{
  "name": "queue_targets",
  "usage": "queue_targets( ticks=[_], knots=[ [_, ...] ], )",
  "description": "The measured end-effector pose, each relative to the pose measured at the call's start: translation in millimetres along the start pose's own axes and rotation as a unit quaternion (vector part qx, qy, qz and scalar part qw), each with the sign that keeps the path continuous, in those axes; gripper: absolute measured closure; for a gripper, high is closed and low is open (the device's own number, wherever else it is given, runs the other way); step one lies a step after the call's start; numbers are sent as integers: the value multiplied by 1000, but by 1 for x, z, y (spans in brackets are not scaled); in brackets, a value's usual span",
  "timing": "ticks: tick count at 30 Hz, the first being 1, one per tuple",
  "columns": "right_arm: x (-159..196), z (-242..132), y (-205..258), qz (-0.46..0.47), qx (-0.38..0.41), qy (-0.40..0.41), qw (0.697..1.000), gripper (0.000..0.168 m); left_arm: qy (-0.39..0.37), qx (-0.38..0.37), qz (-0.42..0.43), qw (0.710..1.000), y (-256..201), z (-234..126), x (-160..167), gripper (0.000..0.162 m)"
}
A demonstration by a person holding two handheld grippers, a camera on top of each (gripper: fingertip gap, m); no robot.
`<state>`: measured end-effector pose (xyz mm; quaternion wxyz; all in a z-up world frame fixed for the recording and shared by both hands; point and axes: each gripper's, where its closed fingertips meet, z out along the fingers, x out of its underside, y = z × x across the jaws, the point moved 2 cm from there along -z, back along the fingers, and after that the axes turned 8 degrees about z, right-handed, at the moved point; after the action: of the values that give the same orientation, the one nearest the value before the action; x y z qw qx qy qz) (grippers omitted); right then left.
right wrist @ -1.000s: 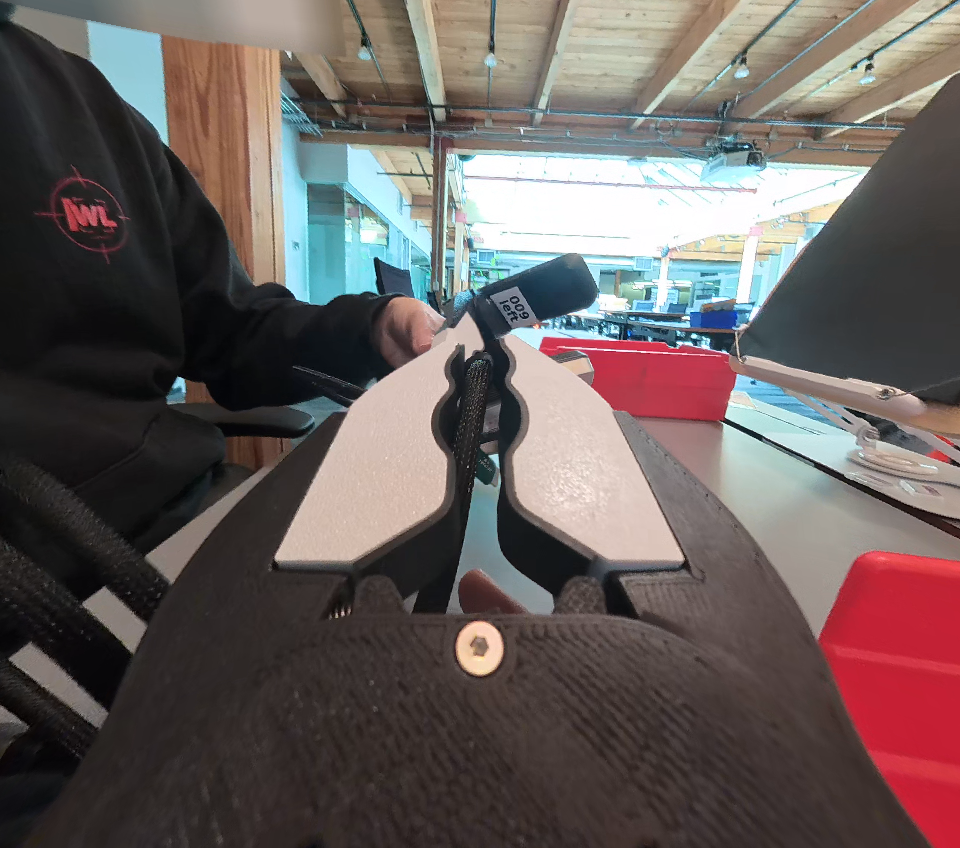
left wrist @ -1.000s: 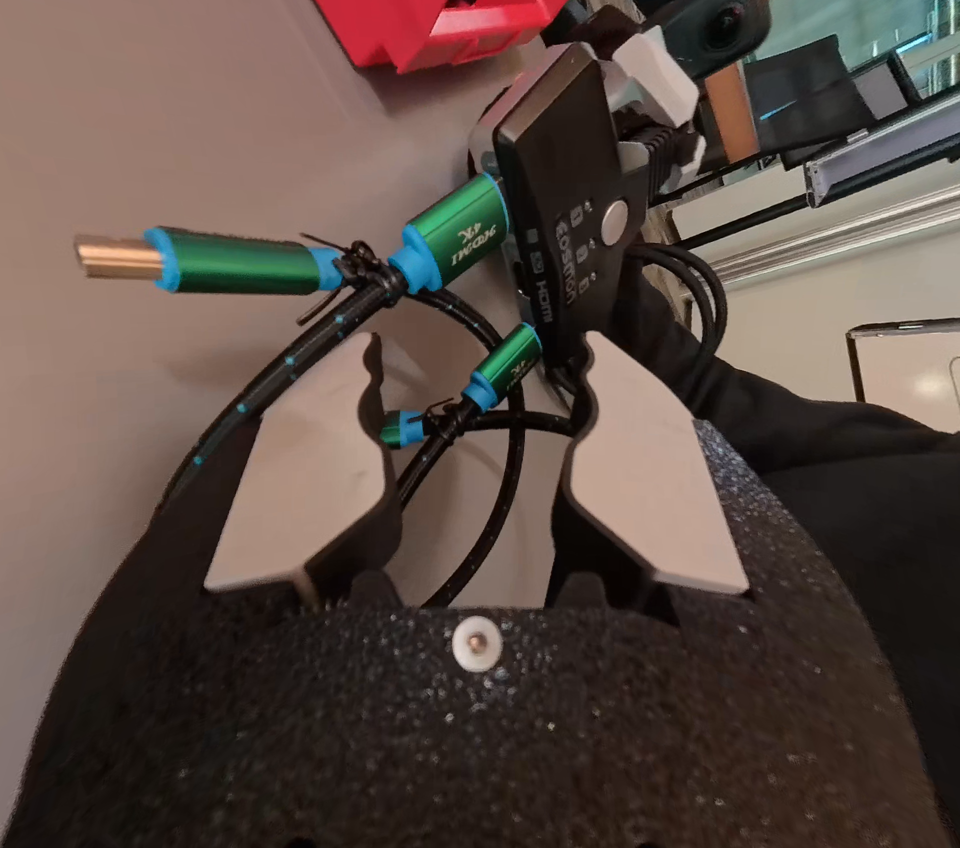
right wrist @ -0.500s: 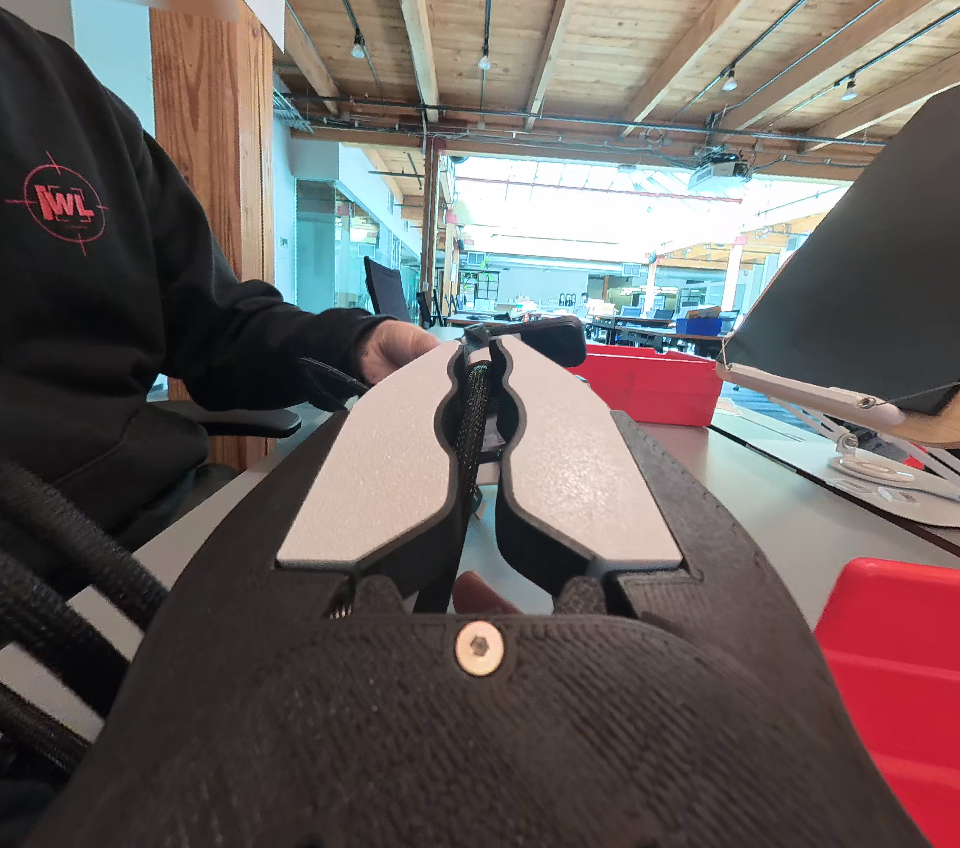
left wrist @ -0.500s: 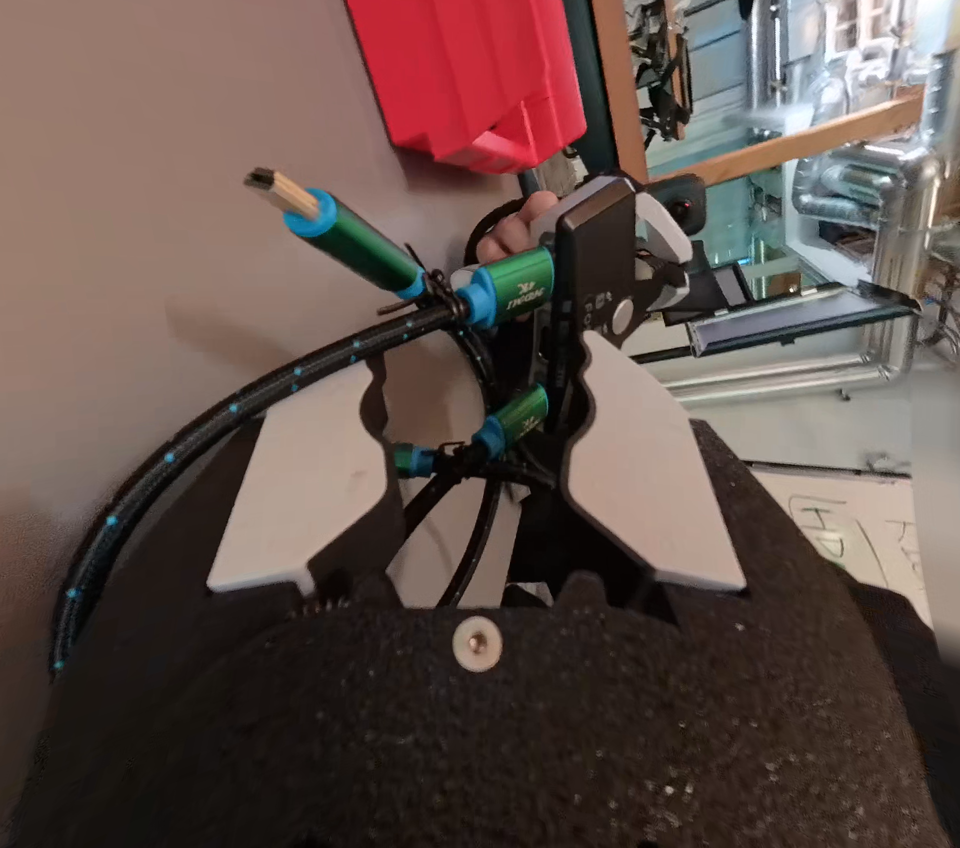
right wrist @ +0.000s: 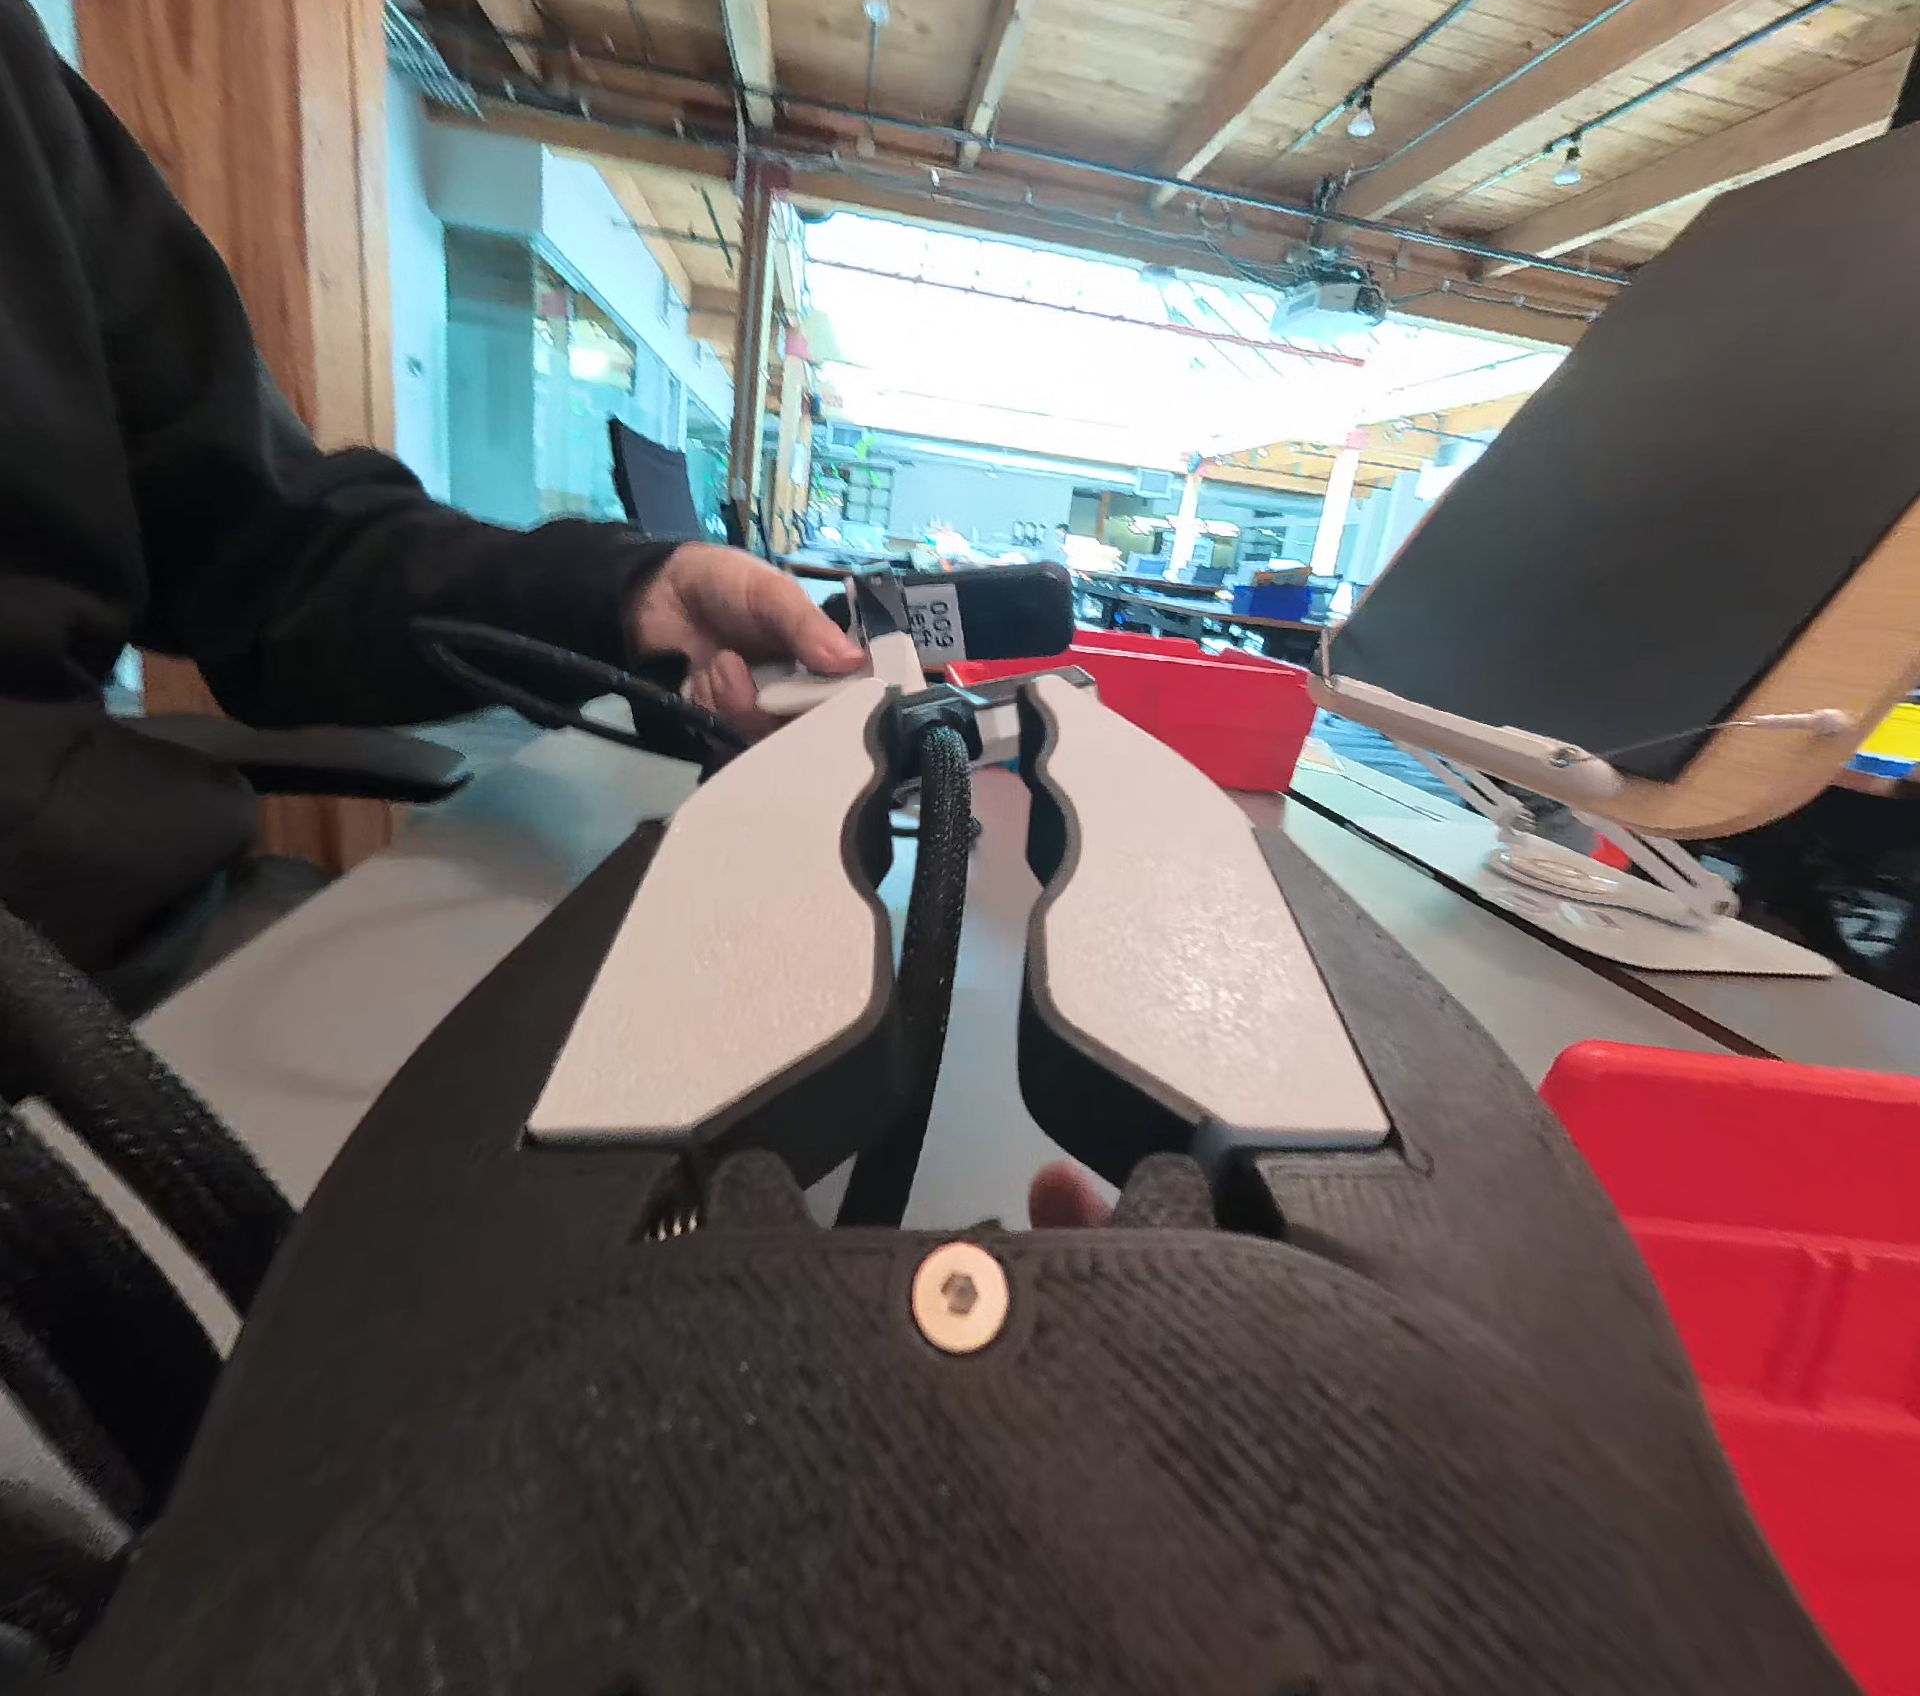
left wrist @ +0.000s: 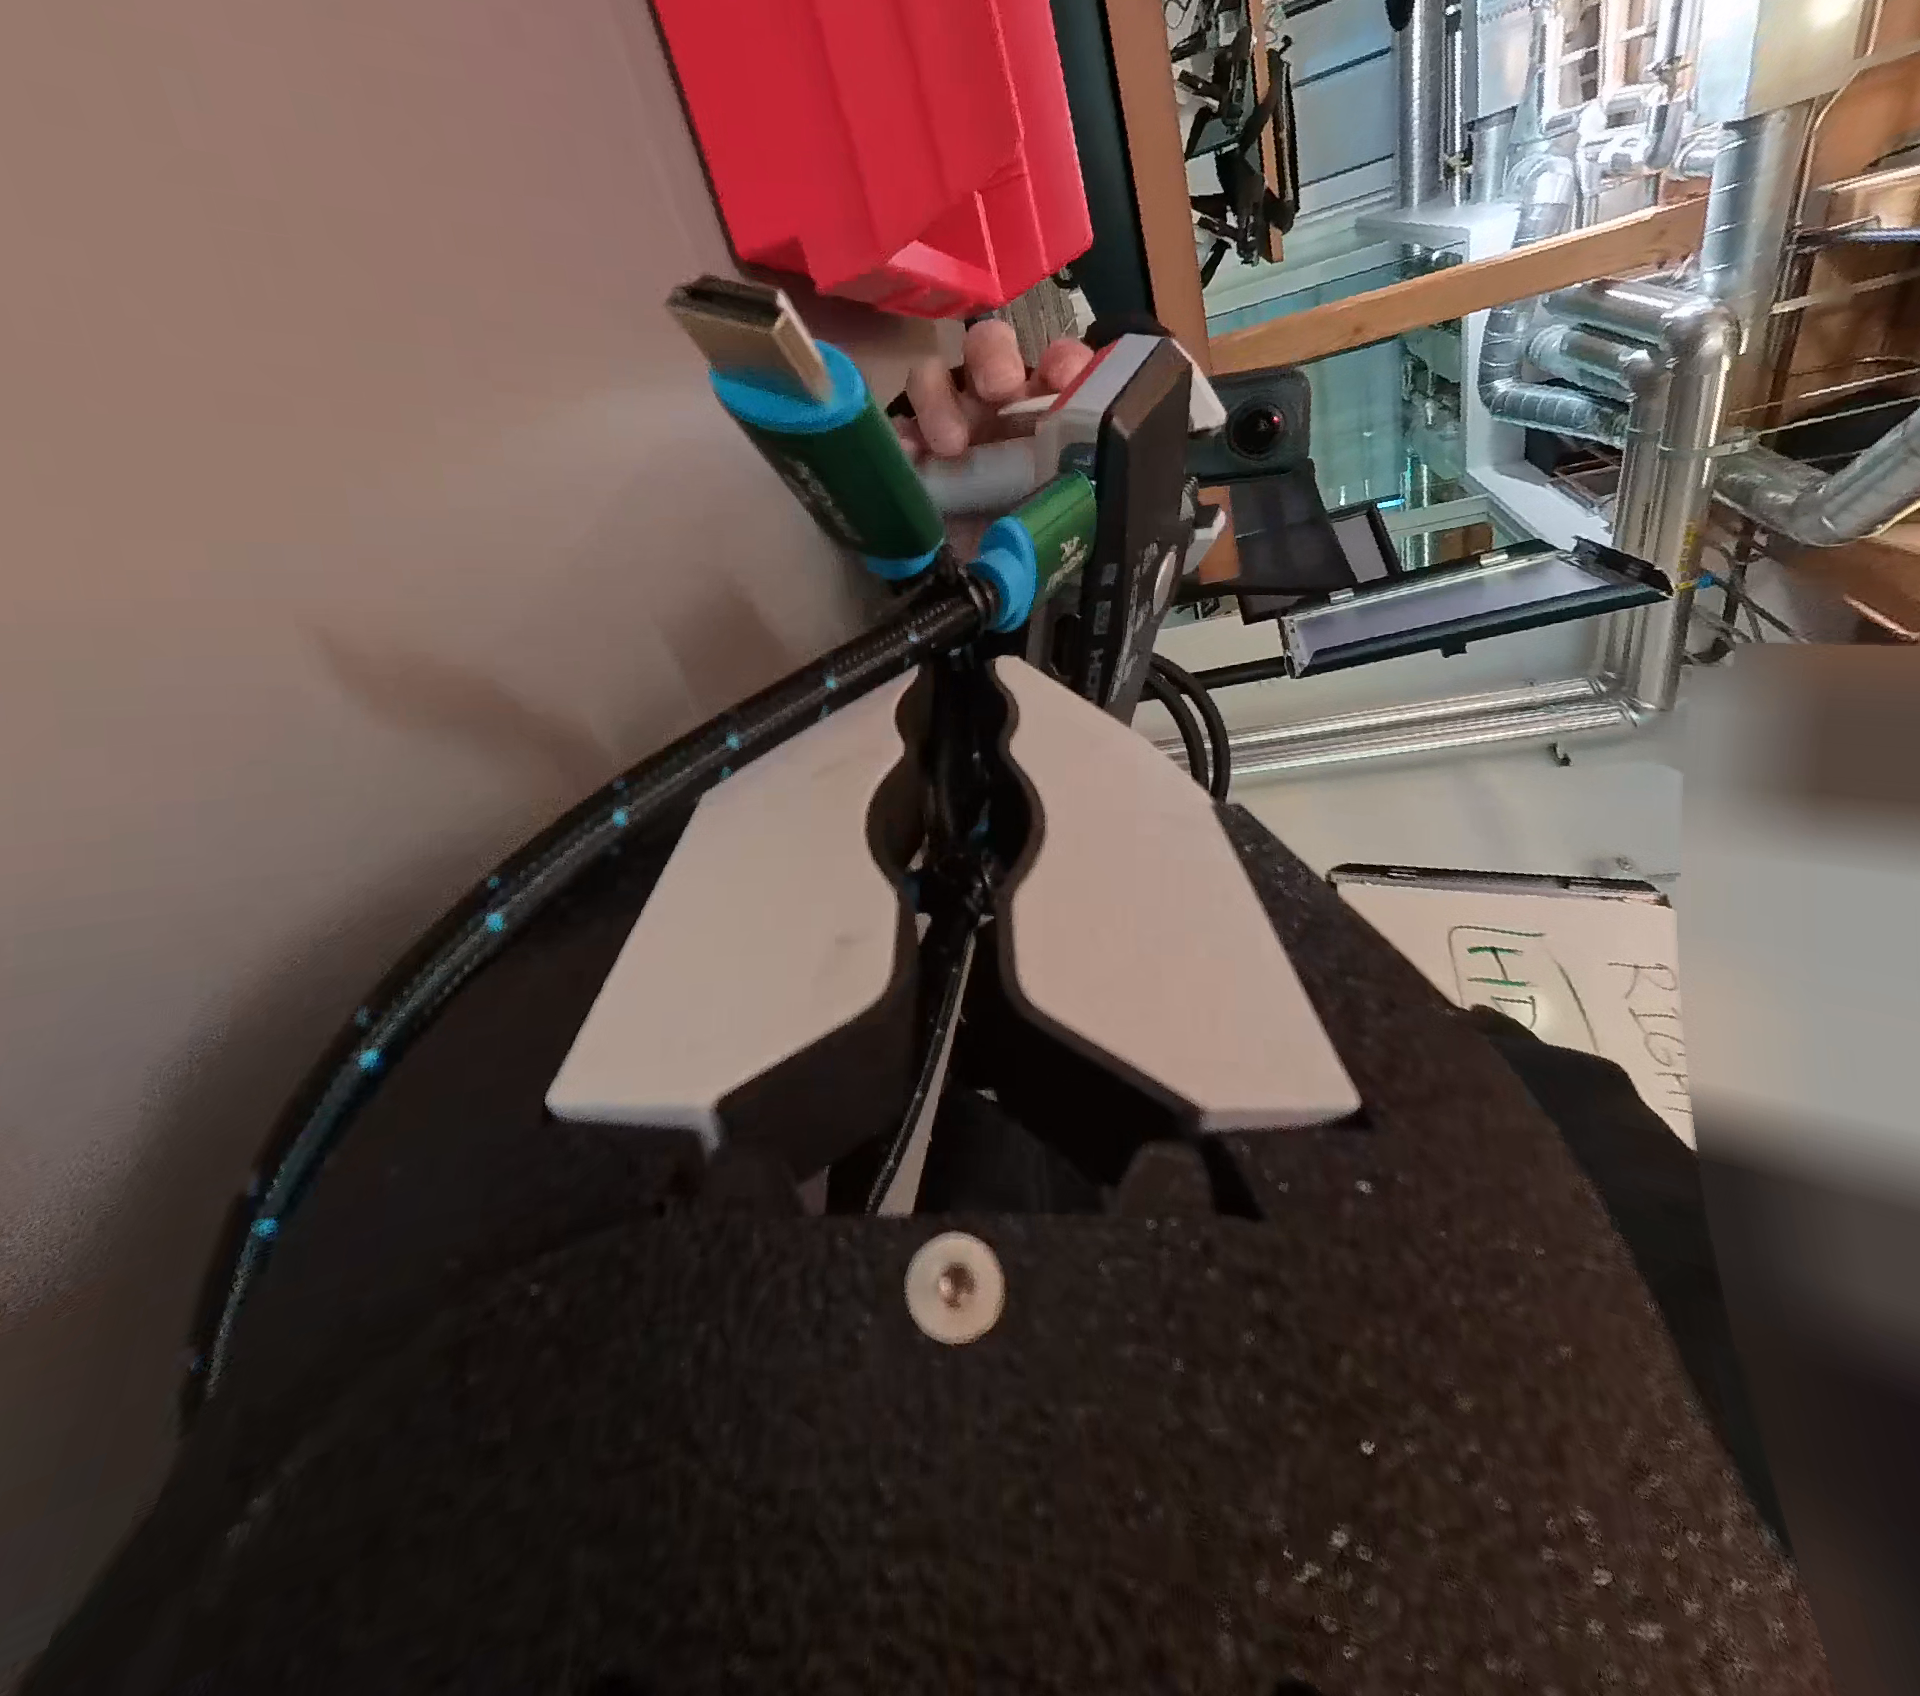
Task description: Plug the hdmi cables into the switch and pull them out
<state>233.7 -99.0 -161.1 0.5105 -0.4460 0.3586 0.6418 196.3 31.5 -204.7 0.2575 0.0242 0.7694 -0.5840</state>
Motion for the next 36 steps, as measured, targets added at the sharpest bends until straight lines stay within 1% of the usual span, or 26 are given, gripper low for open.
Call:
queue_targets(
  ticks=[1, 2, 3, 8, 10, 12, 13, 18, 20, 26, 29, 32, 33, 34, 36],
  knots=[
    [1, 1, 1, -7, -1, 6, 1000, 143, 4, 1, -7, 1000, 1, -4, 0, 152],
    [3, 3, 3, -14, -5, 13, 1000, 141, 7, 2, -14, 1000, 2, -8, -1, 155],
    [5, 4, 5, -19, -8, 22, 1000, 140, 8, 3, -21, 1000, 3, -11, -2, 155],
    [24, 17, 11, -54, -14, 104, 993, 137, 39, -18, -24, 999, 8, -26, -3, 155],
    [27, 22, 8, -61, 1, 109, 992, 136, 50, -20, -19, 998, 7, -29, -3, 155],
    [26, 25, 10, -53, -6, 99, 994, 150, 55, -29, -10, 998, 7, -32, -5, 156],
    [26, 25, 10, -46, -9, 100, 994, 152, 57, -31, -7, 998, 6, -33, -6, 156],
    [24, 26, 10, -22, -13, 95, 995, 154, 62, -32, -5, 998, 6, -33, -7, 156],
    [26, 26, 10, -8, -15, 107, 994, 156, 65, -36, 2, 997, 6, -34, -8, 156],
    [31, 28, 6, 7, -1, 134, 991, 156, 66, -63, 26, 995, 5, -40, -17, 155],
    [32, 28, 1, 19, 16, 139, 990, 156, 51, -55, 29, 997, -2, -40, -23, 135],
    [25, 27, 0, 41, 13, 107, 993, 157, 41, -42, 48, 997, -15, -38, -26, 120],
    [22, 25, 0, 46, 13, 95, 994, 156, 32, -39, 53, 997, -18, -38, -29, 109],
    [20, 23, -1, 49, 14, 87, 995, 156, 23, -39, 58, 997, -21, -39, -31, 106],
    [16, 20, -3, 58, 16, 69, 996, 157, 9, -39, 66, 997, -26, -42, -36, 106]
  ],
)
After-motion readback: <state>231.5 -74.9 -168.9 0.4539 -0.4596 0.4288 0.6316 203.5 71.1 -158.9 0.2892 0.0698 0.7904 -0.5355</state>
